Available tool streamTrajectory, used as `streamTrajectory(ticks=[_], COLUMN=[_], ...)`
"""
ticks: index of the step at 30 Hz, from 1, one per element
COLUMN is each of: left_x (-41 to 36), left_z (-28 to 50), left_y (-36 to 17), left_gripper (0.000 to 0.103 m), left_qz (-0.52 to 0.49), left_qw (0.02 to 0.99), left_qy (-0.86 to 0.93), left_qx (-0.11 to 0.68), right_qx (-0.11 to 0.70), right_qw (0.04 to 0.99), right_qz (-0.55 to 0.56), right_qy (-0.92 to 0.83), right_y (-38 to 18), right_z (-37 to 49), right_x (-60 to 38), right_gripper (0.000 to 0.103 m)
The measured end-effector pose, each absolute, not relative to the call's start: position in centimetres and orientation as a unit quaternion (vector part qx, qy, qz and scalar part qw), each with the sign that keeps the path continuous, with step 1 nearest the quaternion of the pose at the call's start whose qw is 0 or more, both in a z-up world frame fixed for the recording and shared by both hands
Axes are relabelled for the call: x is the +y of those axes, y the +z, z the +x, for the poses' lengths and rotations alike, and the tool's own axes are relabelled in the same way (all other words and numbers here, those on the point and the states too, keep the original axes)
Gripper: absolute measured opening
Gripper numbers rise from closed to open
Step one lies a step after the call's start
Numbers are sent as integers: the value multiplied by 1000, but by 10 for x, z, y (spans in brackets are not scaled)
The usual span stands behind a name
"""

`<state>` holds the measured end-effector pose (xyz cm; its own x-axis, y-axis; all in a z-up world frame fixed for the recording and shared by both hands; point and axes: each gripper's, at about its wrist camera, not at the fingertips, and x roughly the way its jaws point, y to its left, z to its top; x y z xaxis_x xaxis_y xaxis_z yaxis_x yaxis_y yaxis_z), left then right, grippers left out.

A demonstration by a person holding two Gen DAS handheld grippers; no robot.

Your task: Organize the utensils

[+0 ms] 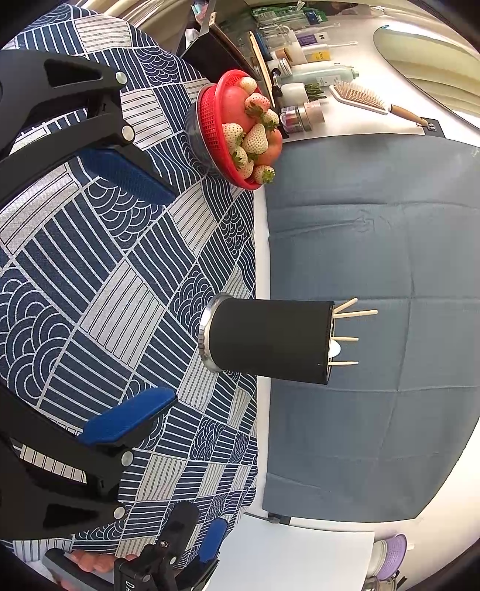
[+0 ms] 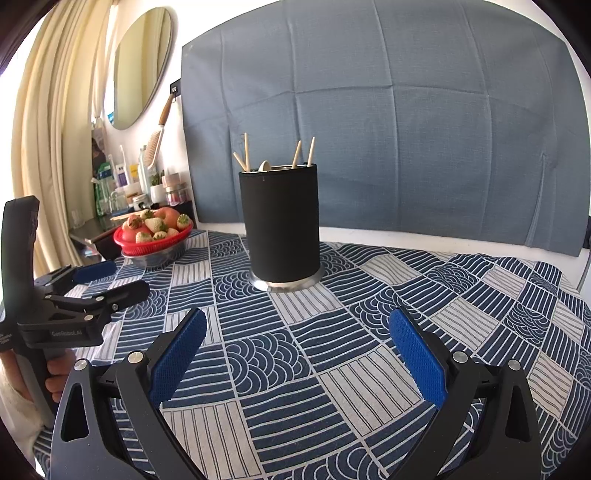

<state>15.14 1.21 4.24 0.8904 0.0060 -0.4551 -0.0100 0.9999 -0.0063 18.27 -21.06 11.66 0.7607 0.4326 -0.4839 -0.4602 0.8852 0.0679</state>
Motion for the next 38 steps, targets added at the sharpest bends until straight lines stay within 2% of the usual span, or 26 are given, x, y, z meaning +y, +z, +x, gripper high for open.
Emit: streamTrajectory(ticks=[38], left_x=[15], left_z=[151], left_y=[43], left_gripper=[97], left_qz=[-14], left_qw=[972], left_qy=[3], left_qx=[233], right_qx=[253], right_qw=[937], right_qz=[-29], right_qy=[240], right_y=[114], right_z=[183], right_x=[-210], right_gripper=[95])
